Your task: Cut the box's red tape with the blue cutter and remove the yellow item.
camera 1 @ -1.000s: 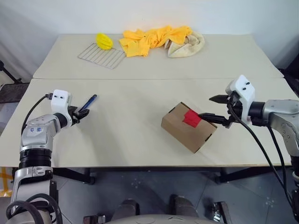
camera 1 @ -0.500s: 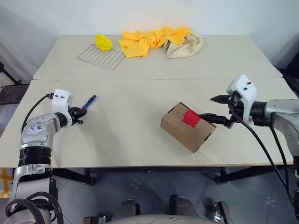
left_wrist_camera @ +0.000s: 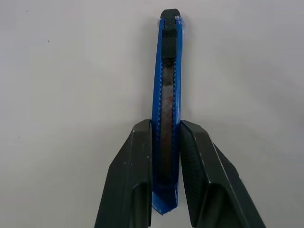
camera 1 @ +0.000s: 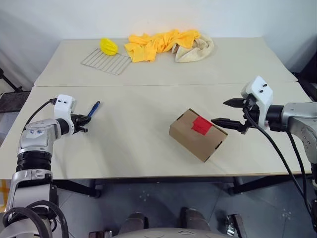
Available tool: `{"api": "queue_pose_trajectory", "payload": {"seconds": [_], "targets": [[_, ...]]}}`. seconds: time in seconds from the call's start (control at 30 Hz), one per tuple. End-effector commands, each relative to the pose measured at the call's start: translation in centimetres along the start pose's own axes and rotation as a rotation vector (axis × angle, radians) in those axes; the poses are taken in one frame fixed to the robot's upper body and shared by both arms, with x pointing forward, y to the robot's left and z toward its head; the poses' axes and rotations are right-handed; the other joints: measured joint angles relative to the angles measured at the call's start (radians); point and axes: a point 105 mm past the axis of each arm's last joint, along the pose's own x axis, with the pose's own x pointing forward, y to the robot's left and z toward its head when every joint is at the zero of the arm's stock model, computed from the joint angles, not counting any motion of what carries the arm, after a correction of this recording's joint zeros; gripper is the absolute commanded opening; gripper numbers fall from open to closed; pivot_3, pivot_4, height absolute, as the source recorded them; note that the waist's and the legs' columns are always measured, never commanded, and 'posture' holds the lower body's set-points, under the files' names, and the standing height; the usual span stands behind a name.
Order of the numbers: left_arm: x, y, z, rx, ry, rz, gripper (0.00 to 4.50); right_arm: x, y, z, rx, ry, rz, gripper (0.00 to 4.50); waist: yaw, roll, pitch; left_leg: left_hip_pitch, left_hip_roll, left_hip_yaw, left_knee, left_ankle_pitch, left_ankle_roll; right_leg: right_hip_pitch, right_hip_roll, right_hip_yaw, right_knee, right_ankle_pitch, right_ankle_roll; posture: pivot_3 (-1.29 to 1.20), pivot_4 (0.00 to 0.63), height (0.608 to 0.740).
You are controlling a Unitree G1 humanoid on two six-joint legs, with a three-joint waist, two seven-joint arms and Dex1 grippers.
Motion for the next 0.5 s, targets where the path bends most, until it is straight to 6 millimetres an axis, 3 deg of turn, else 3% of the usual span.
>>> {"api": "queue_pose_trajectory", "payload": {"seconds": [0.03,0.2,0.33,0.5], "targets": [[0.2,0.4,-4.0,-0.046,0.146,0.007,0.8,-0.4,-0.1,1.0,-0.04,-0.013,-0.009,4.5,0.0,0.0,0.0,0.0,0.0,0.0,0.0,0.0,0.0,0.0,0.0,0.0,0.0,0.0,0.0,0.0,0.15,0.74],[-0.2,-0.4,-3.1,0.045,0.118,-0.033,0.8,-0.5,-0.1,1.0,-0.042,-0.015,-0.011,4.5,-0.001,0.0,0.0,0.0,0.0,0.0,0.0,0.0,0.0,0.0,0.0,0.001,0.0,0.0,0.0,0.0,0.15,0.74],[-1.7,-5.0,-2.0,0.205,0.046,-0.281,0.8,-0.5,-0.2,1.3,-0.043,-0.031,-0.015,4.5,-0.009,0.0,0.0,0.0,0.001,0.002,-0.002,-0.001,0.0,-0.001,0.0,0.002,-0.001,0.0,0.0,0.0,0.15,0.74],[-3.8,-8.2,-1.1,0.255,-0.03,-0.452,0.8,-0.1,-0.1,1.4,-0.04,-0.047,-0.016,4.5,0.002,0.0,0.0,-0.001,0.001,0.002,0.0,-0.002,0.001,-0.001,-0.001,0.001,-0.002,0.0,0.0,0.0,0.15,0.74]]}}
